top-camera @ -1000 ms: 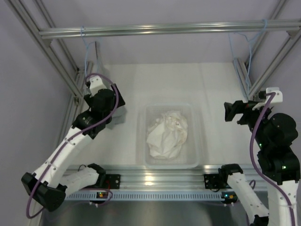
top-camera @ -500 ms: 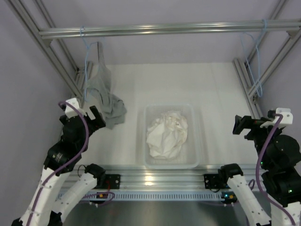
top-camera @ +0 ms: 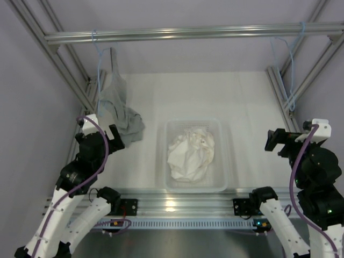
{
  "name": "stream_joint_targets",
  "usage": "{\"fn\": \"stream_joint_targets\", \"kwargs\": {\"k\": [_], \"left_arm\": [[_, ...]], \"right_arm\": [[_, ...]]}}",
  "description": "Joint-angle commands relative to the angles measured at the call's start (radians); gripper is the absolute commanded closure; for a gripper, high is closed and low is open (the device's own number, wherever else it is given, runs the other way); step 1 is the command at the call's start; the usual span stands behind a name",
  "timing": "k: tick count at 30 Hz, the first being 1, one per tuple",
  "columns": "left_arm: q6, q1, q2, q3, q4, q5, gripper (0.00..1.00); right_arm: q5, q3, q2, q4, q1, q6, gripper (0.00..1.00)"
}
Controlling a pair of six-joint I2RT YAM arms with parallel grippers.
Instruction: Remove the tank top from the hanger
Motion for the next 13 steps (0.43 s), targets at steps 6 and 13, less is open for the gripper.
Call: {"fn": "stream_joint_targets", "kwargs": {"k": [6,13], "left_arm": [[-0.001,0.002,-0.028,-0.010,0.043,0.007,0.01],[-0.001,0.002,-0.039,-0.010,0.043,0.010,0.01]], "right_arm": [[0.008,0.023,0.037,0.007,0.020,0.002,0.00],[0.011,0.018,0.040,0.009,0.020,0.002,0.01]]}}
